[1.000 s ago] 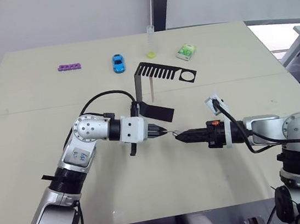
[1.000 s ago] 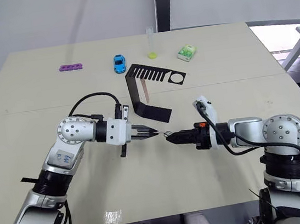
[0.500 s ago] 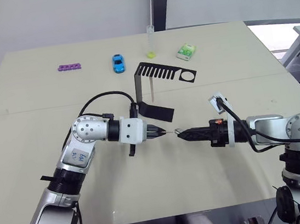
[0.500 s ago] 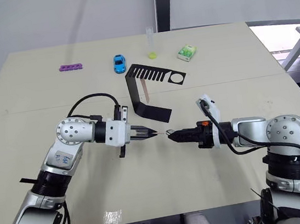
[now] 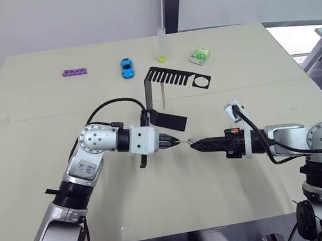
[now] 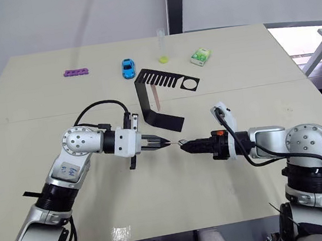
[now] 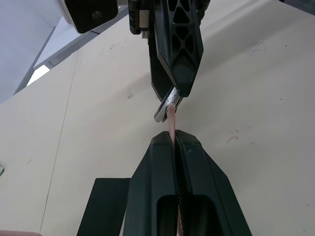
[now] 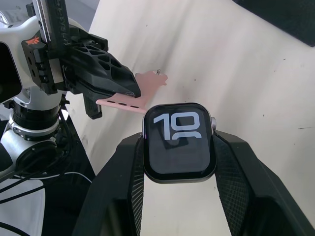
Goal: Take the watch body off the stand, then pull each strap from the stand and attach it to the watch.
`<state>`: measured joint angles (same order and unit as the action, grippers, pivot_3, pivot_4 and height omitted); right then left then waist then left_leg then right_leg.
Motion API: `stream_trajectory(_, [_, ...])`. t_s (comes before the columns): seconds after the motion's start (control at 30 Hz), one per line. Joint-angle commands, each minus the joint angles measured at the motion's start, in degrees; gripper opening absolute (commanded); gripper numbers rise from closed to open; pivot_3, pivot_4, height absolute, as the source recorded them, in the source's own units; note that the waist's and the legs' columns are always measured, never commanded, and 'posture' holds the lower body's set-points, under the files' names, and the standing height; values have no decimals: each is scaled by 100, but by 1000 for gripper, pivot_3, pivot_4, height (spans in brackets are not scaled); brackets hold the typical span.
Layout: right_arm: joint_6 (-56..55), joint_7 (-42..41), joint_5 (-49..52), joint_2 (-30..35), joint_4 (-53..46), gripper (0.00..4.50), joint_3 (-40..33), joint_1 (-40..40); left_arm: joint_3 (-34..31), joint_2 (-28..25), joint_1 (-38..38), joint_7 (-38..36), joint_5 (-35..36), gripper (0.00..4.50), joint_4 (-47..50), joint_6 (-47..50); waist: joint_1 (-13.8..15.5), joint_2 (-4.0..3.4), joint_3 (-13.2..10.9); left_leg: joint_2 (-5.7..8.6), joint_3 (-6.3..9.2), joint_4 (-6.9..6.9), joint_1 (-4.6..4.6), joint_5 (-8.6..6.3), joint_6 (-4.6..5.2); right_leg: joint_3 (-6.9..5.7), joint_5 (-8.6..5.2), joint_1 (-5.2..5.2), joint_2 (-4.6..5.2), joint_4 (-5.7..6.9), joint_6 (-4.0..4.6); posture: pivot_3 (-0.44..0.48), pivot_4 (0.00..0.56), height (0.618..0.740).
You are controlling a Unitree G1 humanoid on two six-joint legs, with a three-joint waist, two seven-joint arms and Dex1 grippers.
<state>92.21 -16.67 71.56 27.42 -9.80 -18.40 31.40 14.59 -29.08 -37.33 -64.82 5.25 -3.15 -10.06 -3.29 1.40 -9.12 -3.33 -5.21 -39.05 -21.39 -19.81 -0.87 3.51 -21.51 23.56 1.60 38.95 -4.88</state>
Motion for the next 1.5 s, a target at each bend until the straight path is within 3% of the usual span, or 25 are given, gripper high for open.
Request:
stream_trajectory(0.03, [20, 60, 130, -4, -103, 1517, -77, 4, 10, 40, -89, 49, 5, 0, 72, -40, 0, 0, 0, 0, 0, 0, 0, 0, 0, 0, 0, 0, 0, 0, 0, 0, 150, 740])
stream_trajectory(1.5, [-1, 135, 240, 49, 31, 1517, -91, 57, 20, 126, -111, 64, -66, 0, -1, -72, 1, 0, 0, 0, 0, 1, -2, 0, 0, 0, 0, 0, 1, -3, 0, 0, 150, 740])
